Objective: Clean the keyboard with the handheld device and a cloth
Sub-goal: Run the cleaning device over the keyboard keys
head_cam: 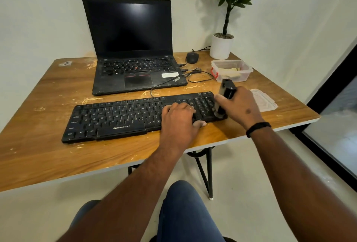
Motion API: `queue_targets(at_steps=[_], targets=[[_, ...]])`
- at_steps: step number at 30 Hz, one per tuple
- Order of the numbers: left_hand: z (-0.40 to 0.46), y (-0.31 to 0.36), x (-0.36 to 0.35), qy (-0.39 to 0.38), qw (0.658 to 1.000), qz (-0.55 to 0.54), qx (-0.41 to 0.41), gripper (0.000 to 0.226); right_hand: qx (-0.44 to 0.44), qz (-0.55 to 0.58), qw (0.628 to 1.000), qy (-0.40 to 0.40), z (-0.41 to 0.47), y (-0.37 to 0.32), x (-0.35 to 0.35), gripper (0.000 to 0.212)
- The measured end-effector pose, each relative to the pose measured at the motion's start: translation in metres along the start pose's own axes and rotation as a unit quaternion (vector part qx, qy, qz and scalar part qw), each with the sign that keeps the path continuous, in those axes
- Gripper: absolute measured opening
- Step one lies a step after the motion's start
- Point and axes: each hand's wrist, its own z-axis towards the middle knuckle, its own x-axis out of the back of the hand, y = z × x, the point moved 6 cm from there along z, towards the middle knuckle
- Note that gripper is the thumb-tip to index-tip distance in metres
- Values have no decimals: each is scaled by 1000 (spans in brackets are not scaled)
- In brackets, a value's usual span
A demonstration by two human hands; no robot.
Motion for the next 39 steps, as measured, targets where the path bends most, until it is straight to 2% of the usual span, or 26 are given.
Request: queue_targets(at_steps=[2,4,6,9,11,13,15,16,18,20,23,26,27,30,34,37,39], targets=[[1,1,-1,0,1000,1,-3,54,-16,-70,996,49,2,1,7,26],[1,1,-2,1,1000,0,-4,53,4,-133,989,63,2,-14,-2,28],[0,1,-1,0,1000,4,-4,50,34,-96,994,42,0,-30,-19,30],[-1,1,0,5,1000,5,-4,45,39,50,997,-41,5,-33,-37,29],[0,1,0,0,1000,3,-5,48,31,13,998,-48,15,-25,-28,28],[1,1,-1,-5,1000,5,-4,52,14,-94,995,16,23,-18,-11,30],[1,1,-1,-5,1000,7,-6,52,26,-139,990,28,27,-21,-9,30],[0,1,-2,-4,1000,6,-7,52,47,-125,991,0,27,-24,-16,27],[0,0,-1,-2,1000,3,-7,52,72,-25,995,-70,28,-28,-29,22],[0,1,-1,-4,1000,4,-6,52,59,43,995,-68,33,-24,-28,20],[0,1,-2,-2,1000,4,-8,51,80,-63,995,-7,39,-24,-22,24],[0,0,-2,4,1000,-1,-7,50,121,-17,988,-90,34,-40,-41,26],[0,-1,-2,2,1000,0,-6,50,123,-14,989,-80,34,-43,-42,26],[0,1,-2,-2,1000,1,-5,52,112,-122,986,30,41,-42,-32,26],[1,1,-2,-6,1000,1,-6,53,90,-10,994,-58,49,-35,-38,29],[1,1,-3,-11,1000,7,-5,53,65,-49,997,10,57,-25,-25,27],[1,1,-2,-10,1000,7,-5,53,66,-34,996,-40,58,-24,-29,26]])
